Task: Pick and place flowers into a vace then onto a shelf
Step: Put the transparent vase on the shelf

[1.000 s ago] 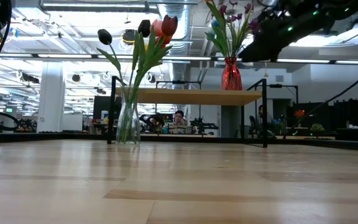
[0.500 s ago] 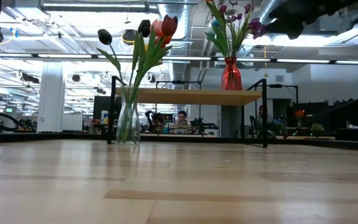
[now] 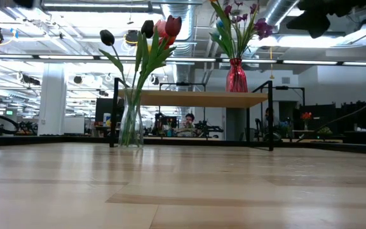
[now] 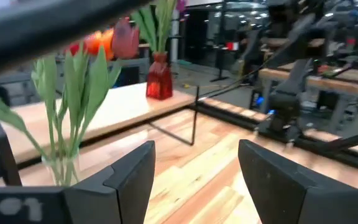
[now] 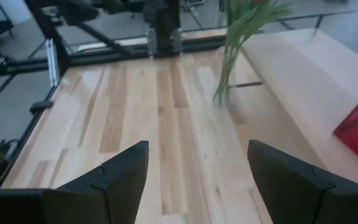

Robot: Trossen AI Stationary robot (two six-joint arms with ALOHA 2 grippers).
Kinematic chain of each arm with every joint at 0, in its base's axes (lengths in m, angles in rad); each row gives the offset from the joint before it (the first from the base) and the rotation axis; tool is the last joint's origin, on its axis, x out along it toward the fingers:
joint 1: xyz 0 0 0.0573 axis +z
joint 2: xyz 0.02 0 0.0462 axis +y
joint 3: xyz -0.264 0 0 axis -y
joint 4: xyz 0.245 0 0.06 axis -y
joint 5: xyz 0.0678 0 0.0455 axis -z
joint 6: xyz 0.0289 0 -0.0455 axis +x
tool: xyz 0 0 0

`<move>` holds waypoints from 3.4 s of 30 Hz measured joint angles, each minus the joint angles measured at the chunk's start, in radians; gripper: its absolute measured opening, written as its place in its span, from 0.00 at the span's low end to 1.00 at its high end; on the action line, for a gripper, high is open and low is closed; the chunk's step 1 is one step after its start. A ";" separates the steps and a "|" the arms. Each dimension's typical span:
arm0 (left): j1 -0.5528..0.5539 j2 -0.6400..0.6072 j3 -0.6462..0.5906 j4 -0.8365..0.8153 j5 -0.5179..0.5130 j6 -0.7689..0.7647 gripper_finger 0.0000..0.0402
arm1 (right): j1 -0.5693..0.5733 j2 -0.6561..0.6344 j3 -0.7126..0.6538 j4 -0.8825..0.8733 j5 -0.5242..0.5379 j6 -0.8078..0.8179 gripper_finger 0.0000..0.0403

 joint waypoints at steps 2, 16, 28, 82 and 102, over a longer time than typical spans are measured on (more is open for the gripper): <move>0.031 0.054 0.000 0.000 0.004 -0.055 0.55 | 0.032 0.001 0.000 -0.015 0.019 -0.001 0.67; 0.290 0.313 0.000 -0.001 0.092 -0.299 0.55 | 0.130 -0.036 0.000 -0.128 0.043 -0.001 0.67; 0.303 0.313 0.000 -0.385 0.145 -0.499 0.55 | 0.131 -0.081 0.000 -0.178 0.084 0.034 0.66; 0.325 0.360 -0.023 -0.533 0.115 -0.634 0.68 | 0.131 -0.070 0.000 -0.172 0.298 0.130 0.66; 0.384 0.369 -0.029 -0.505 0.078 -0.700 0.77 | 0.131 -0.070 -0.001 -0.193 0.301 0.148 0.67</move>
